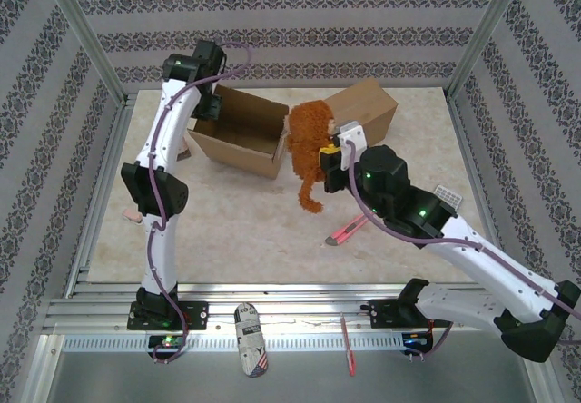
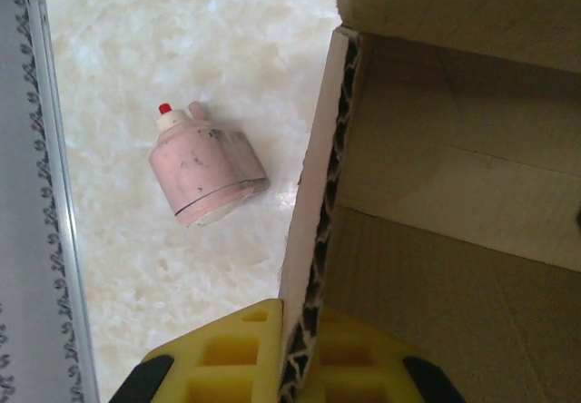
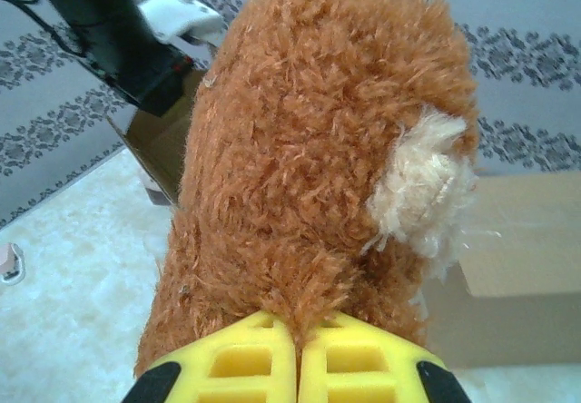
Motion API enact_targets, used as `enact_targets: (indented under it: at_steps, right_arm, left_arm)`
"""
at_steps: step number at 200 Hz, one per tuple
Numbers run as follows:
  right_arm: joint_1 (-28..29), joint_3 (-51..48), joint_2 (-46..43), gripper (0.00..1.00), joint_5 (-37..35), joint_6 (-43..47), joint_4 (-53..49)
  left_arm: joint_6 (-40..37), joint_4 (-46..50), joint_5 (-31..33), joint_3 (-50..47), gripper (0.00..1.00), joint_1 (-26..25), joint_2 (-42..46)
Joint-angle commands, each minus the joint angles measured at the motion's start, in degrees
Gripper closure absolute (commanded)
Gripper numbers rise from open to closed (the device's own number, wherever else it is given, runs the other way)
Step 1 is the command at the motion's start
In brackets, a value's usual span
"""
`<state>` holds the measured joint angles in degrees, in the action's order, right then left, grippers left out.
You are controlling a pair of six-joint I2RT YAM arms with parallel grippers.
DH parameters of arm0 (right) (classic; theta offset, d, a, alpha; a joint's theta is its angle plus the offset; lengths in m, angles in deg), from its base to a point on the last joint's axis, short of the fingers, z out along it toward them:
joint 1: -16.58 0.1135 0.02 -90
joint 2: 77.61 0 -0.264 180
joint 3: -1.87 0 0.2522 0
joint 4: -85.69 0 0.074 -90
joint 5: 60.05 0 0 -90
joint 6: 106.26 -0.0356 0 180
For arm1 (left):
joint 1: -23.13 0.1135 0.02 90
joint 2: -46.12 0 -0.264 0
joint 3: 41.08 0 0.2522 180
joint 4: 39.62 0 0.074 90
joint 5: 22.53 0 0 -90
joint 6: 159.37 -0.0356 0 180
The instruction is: Unpack the express box
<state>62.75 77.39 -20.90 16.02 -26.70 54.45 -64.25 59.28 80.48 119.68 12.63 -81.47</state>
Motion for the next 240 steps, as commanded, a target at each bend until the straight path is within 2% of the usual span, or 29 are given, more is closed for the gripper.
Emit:
enact_targets:
  at_steps: [1, 41, 73, 92, 110, 135, 162, 183, 240]
  right_arm:
    - [-1.9, 2.6, -3.3, 1.0, -0.9, -5.3, -7.0]
    - [-6.5, 4.3, -6.7, 1.0, -2.8, -8.9, -18.0]
    - [-12.9, 4.4, -7.7, 1.0, -4.1, -11.1, -24.4]
    - [-20.0, 3.1, -8.0, 1.0, -1.1, -11.5, -25.7]
    - [-28.7, 0.3, -7.9, 1.0, 4.9, -11.6, -24.3]
    - [-40.4, -4.6, -6.4, 1.0, 13.2, -12.2, -20.4]
    - [-48.6, -9.1, -2.4, 1.0, 18.1, -12.9, -14.8]
    - [-51.9, -11.1, 1.2, 1.0, 19.6, -13.2, -10.5]
    - [-54.3, -12.2, 11.7, 1.0, 14.9, -11.9, -3.1]
  left_arm:
    - [6.5, 2.6, -4.7, 2.4, 1.0, 2.5, -0.4]
    - [12.3, -0.2, -13.2, 2.3, 1.0, 6.4, -1.3]
    - [15.7, -2.6, -18.5, 2.2, 1.0, 8.1, -2.5]
    - [17.3, -3.8, -20.6, 2.0, 1.0, 8.9, -3.4]
    - [18.6, -5.1, -22.8, 1.9, 1.0, 9.4, -4.3]
    - [19.7, -5.6, -22.1, 1.6, 1.0, 9.7, -5.2]
    - [20.6, -6.7, -21.4, 0.3, 1.0, 10.1, -5.0]
    - [21.1, -7.1, -20.9, 0.3, 1.0, 10.5, -4.9]
    - [21.9, -7.6, -21.9, 0.6, 1.0, 11.4, -4.7]
